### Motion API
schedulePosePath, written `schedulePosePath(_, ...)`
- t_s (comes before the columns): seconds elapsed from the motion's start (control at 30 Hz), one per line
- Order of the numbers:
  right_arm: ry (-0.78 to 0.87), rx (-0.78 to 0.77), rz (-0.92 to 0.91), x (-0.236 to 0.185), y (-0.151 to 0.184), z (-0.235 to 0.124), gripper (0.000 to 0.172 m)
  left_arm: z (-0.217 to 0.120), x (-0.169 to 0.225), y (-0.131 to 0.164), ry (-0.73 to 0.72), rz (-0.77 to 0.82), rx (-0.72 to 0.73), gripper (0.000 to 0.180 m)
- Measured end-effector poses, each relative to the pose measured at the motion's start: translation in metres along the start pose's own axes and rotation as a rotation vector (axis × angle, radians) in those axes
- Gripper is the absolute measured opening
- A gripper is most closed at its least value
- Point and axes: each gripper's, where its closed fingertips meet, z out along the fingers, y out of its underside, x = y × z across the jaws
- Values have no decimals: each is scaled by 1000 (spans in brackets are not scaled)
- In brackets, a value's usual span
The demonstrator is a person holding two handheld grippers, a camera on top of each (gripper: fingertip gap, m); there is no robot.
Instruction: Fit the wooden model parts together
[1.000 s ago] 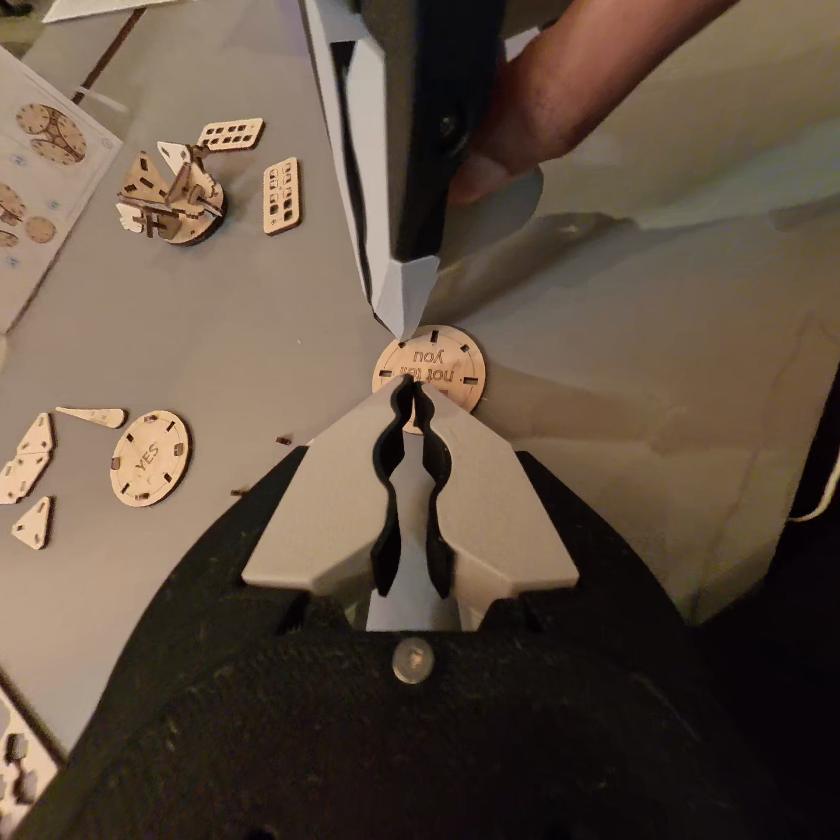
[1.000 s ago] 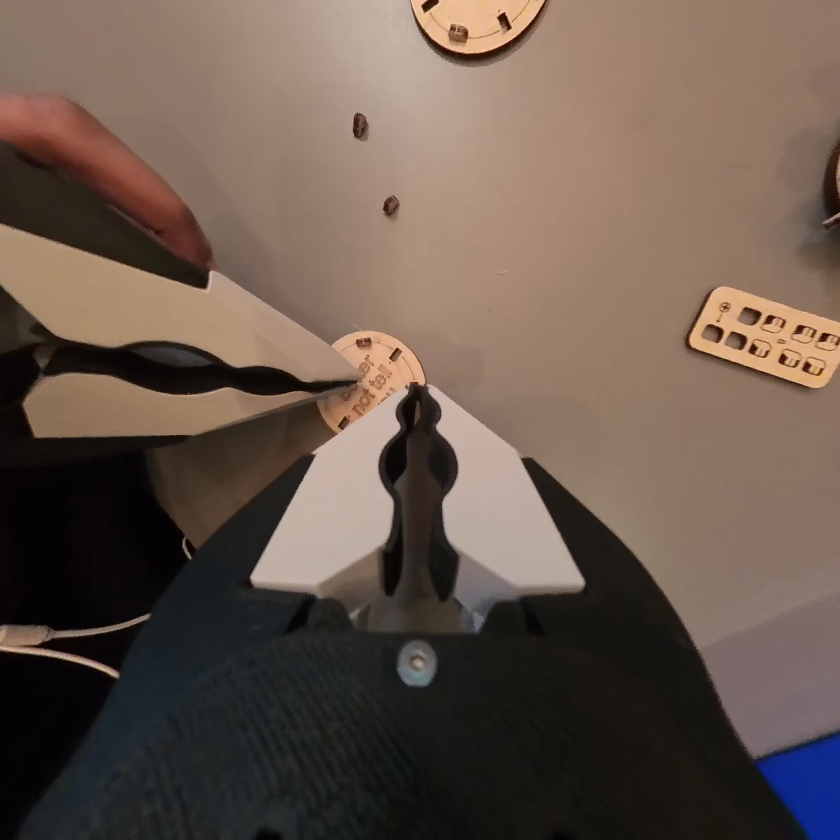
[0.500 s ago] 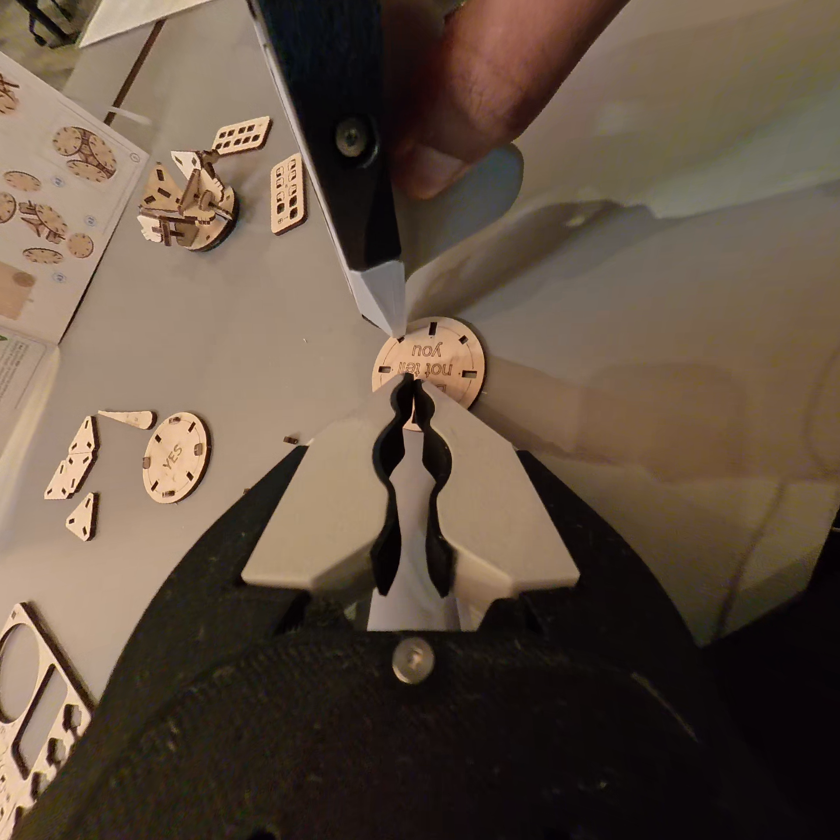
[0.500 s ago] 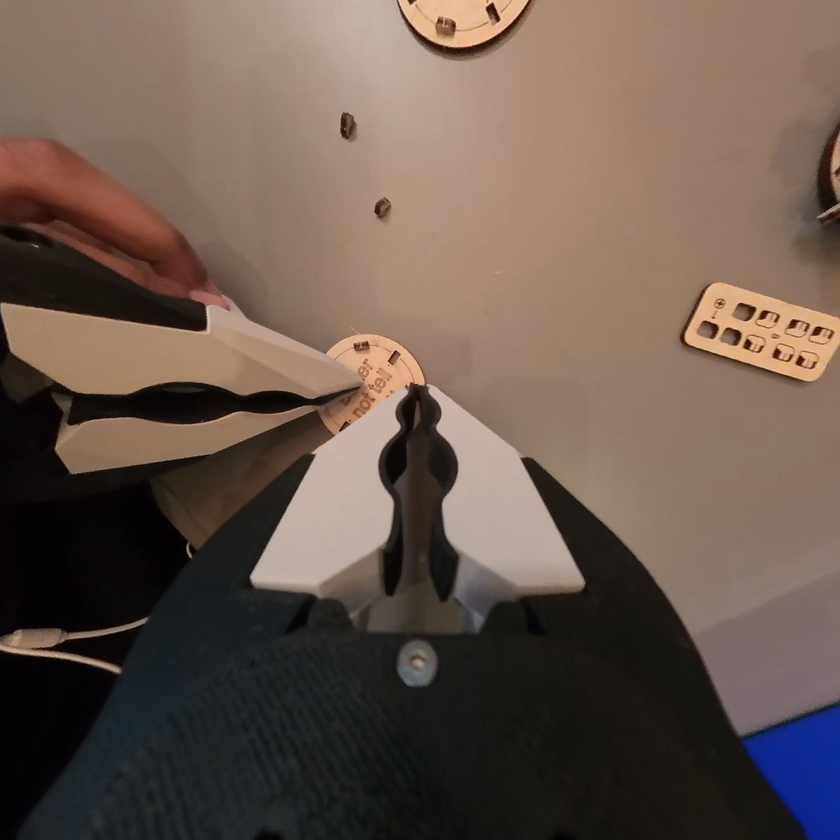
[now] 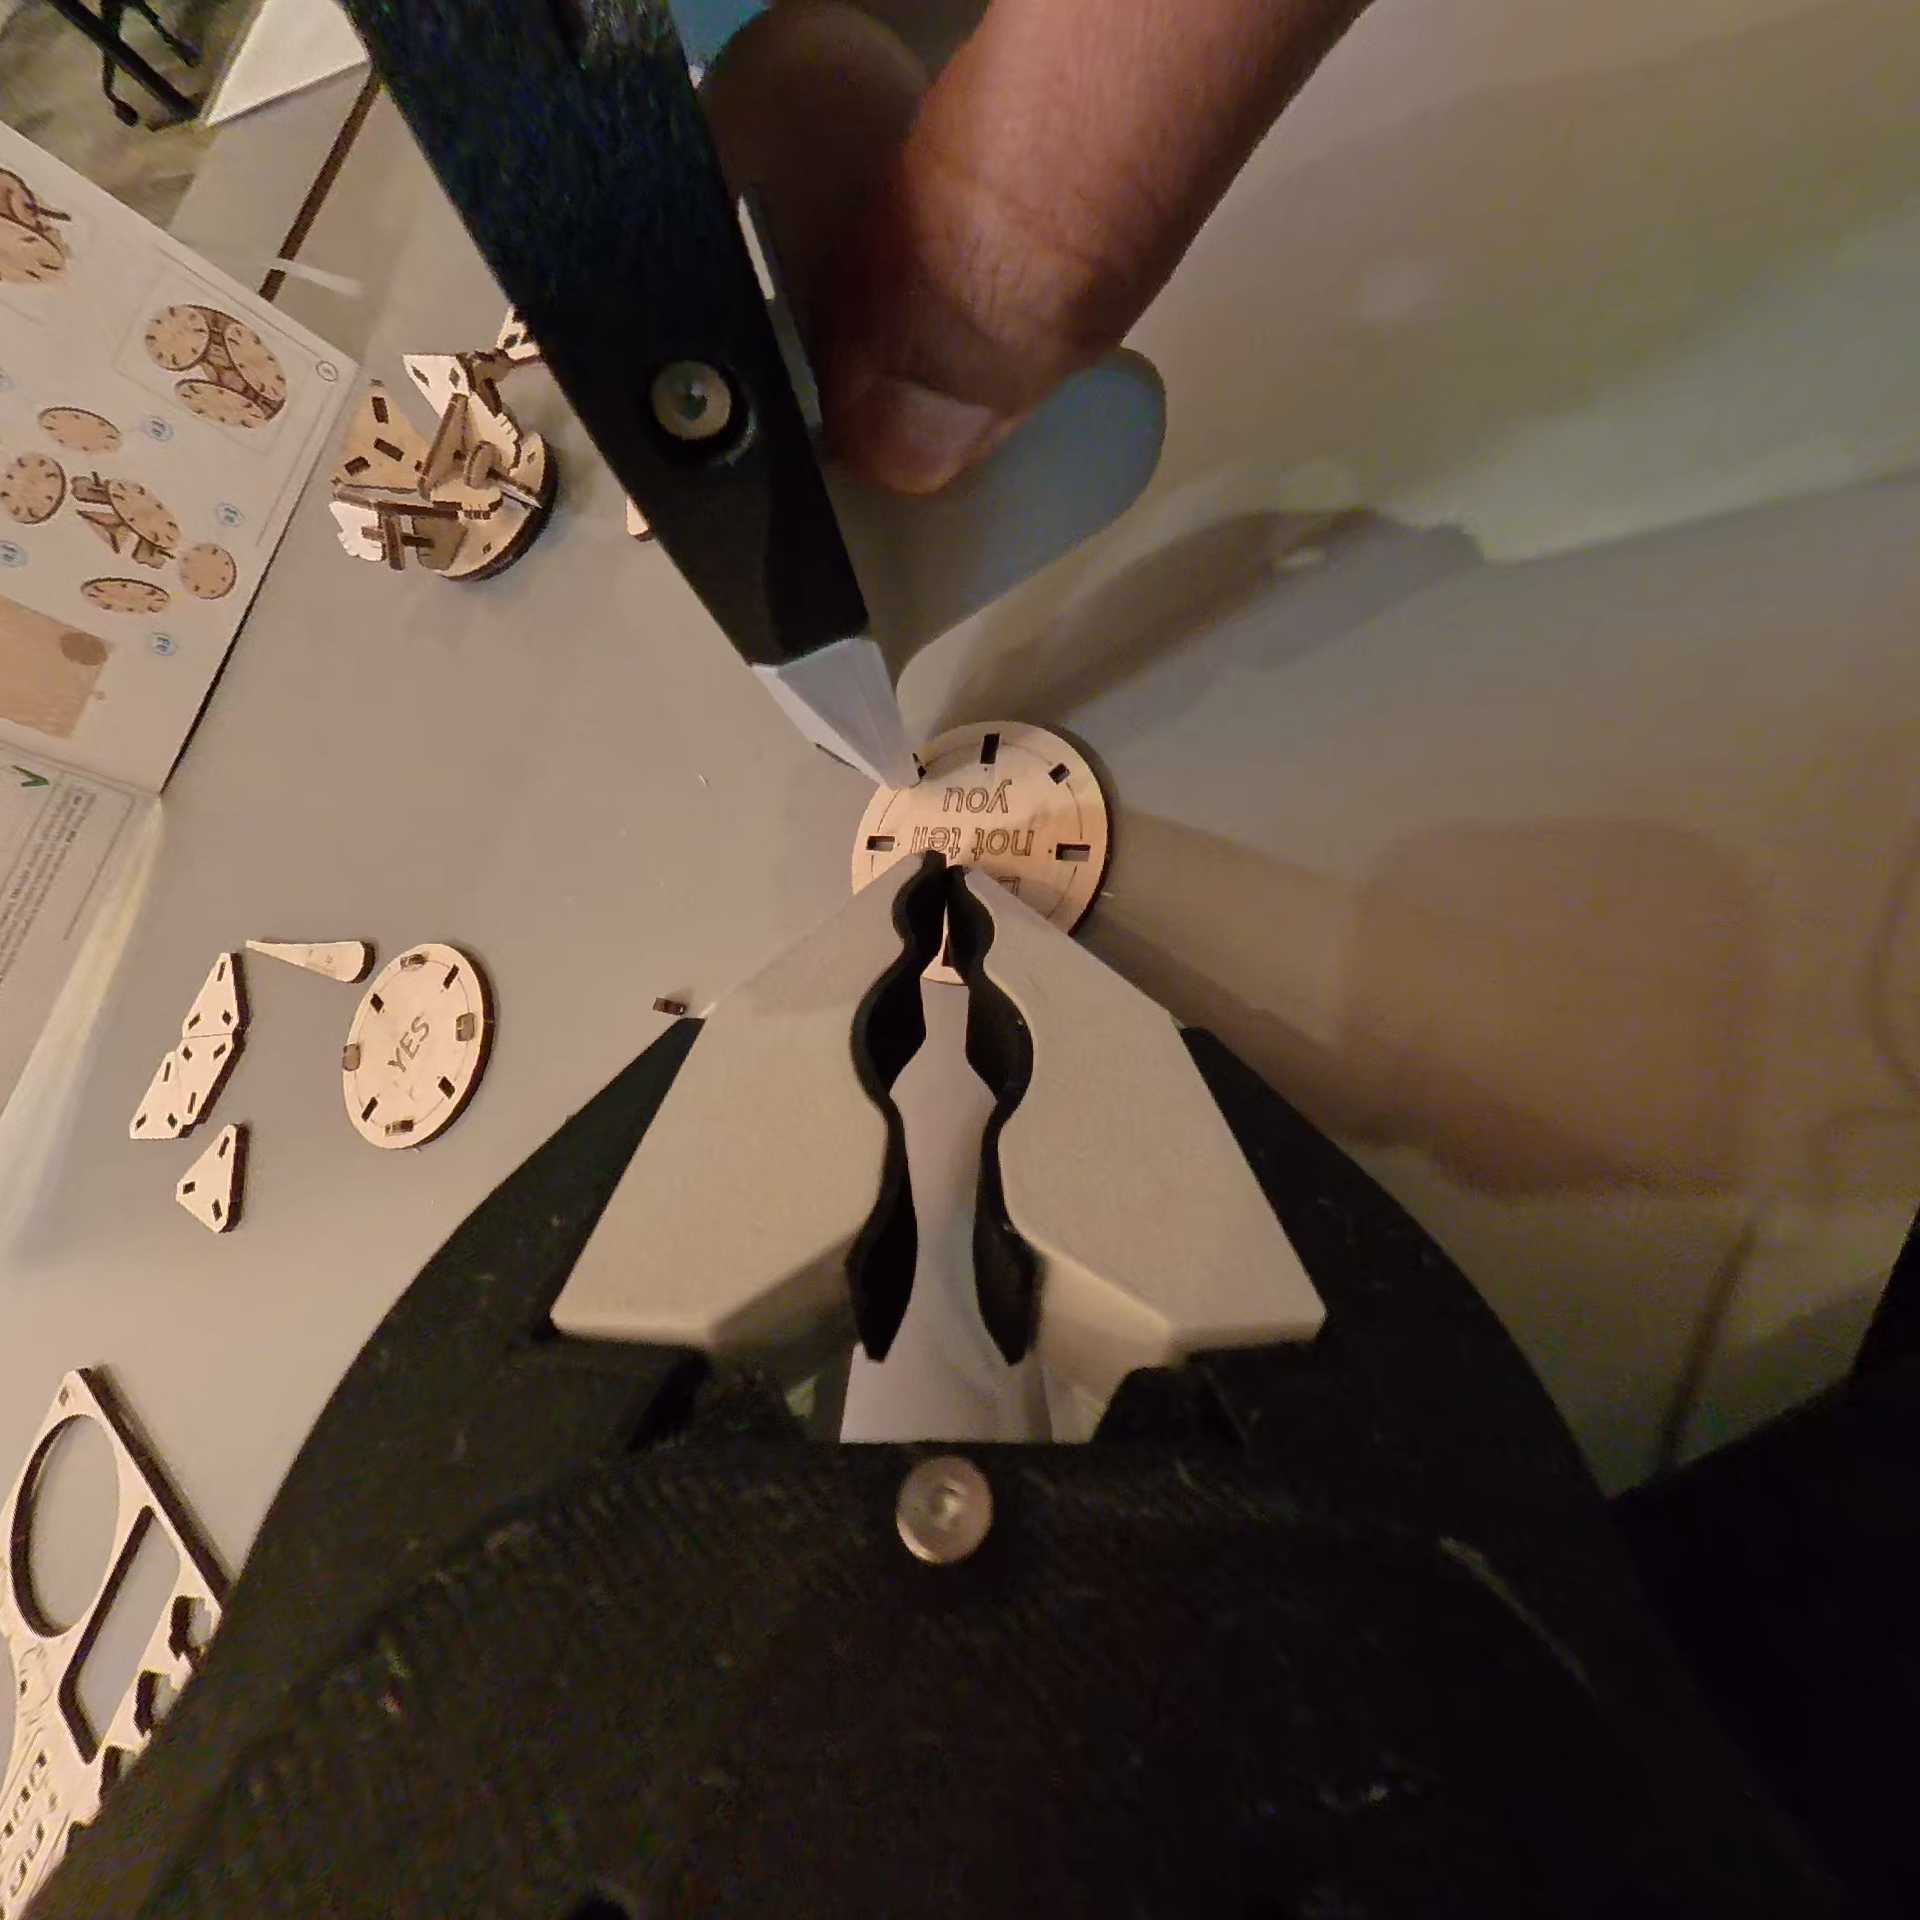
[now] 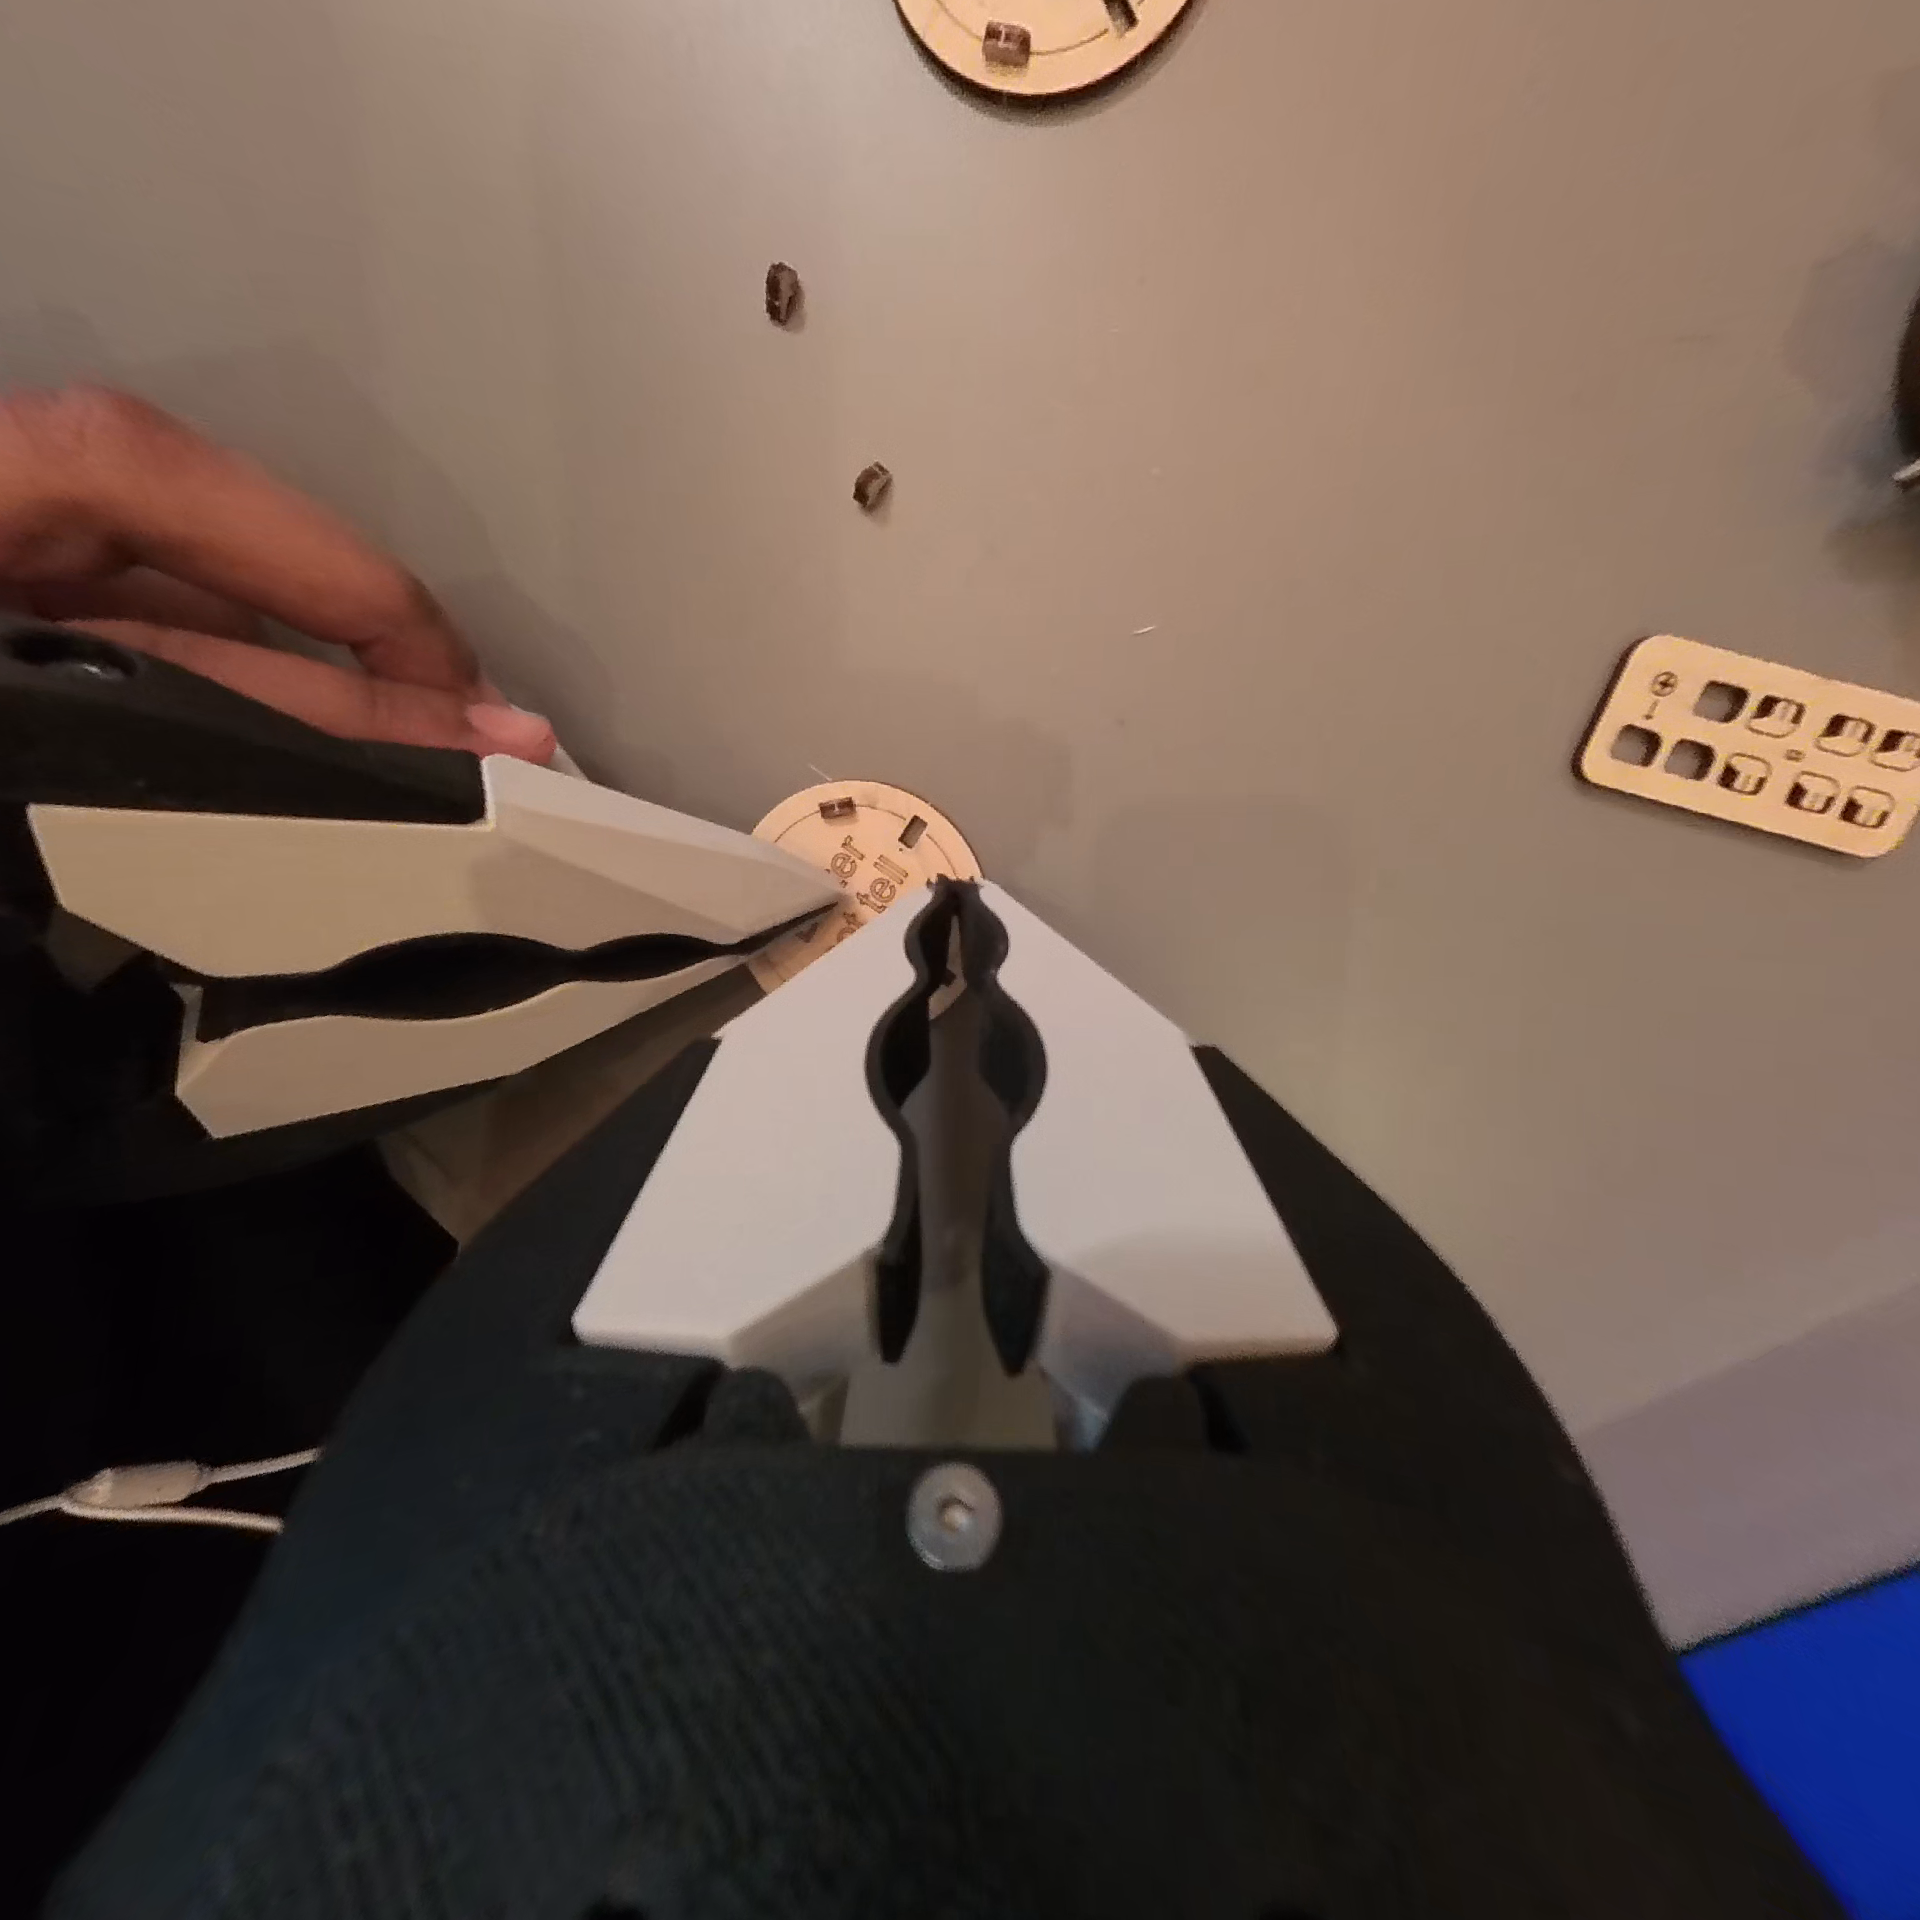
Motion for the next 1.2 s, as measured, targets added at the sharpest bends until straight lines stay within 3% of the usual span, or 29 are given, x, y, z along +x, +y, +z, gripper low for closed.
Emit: schedulePosePath(1.2,44,-145,-69,1,2,1,0,0,0,0,1,0,0,0)
